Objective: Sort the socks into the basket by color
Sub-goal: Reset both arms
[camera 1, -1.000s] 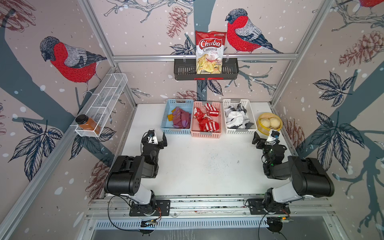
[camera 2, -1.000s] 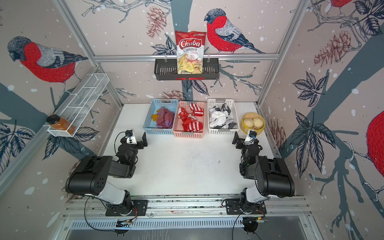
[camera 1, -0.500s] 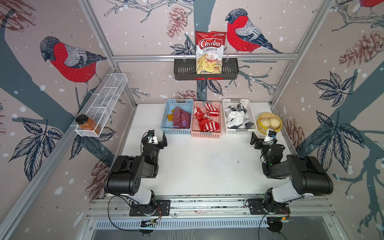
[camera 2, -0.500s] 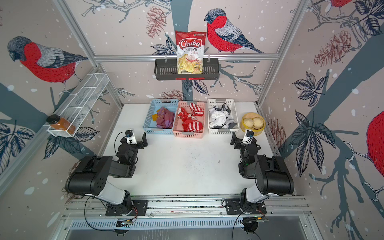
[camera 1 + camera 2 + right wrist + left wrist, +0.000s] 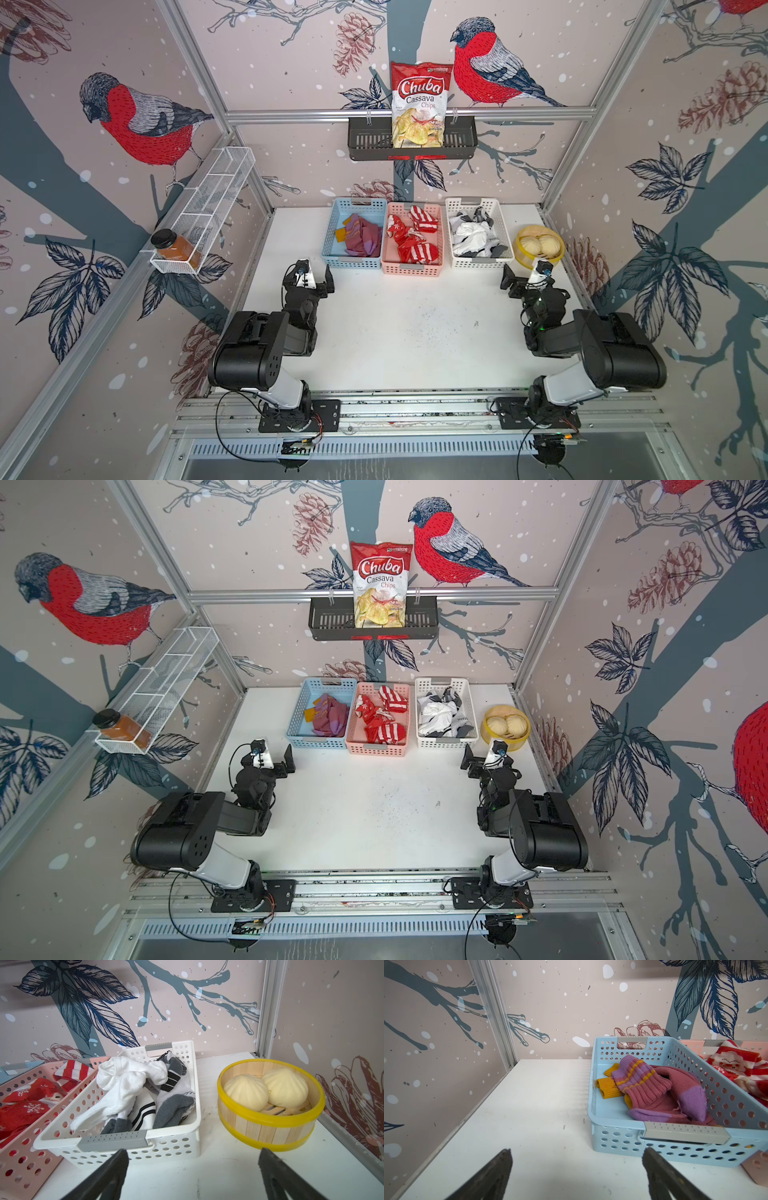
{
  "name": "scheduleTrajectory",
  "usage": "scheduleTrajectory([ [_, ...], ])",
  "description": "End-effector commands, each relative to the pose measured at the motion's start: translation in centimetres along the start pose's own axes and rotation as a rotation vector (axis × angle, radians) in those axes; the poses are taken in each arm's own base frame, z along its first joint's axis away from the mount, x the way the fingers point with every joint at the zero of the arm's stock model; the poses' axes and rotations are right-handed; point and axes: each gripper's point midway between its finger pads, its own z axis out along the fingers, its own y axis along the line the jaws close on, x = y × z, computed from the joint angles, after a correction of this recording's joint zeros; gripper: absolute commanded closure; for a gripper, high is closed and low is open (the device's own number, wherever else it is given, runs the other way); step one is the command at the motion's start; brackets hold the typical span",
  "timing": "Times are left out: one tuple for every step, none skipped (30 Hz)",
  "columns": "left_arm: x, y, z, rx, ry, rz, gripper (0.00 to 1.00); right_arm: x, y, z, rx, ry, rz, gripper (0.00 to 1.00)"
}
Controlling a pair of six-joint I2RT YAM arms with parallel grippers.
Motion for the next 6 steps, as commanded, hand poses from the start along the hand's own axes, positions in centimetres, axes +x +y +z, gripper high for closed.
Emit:
scheduleTrajectory([
  [-0.19, 0.01, 0.03, 0.003, -0.008, -0.007, 0.02, -0.56, 0.26, 0.14, 0.006, -0.023, -0.025, 0.0],
  [-0.15, 0.0, 0.01, 0.003, -0.007, -0.006, 0.02, -0.58, 0.3, 0.13, 0.014, -0.025, -0.032, 0.0],
  [-0.2, 0.02, 0.03, 0.002, -0.008, -0.007, 0.02, -0.57, 0.34, 0.14, 0.012, -0.025, -0.031, 0.0],
  [-0.18, 0.02, 0.03, 0.002, -0.008, -0.007, 0.02, -0.55, 0.27, 0.14, 0.007, -0.023, -0.024, 0.0],
  [-0.12, 0.05, 0.0, 0.001, -0.006, -0.006, 0.02, -0.61, 0.26, 0.07, 0.007, -0.026, -0.023, 0.0],
  [-0.18, -0.02, 0.03, 0.003, -0.007, -0.006, 0.02, -0.7, 0.26, -0.04, 0.008, -0.031, -0.025, 0.0],
])
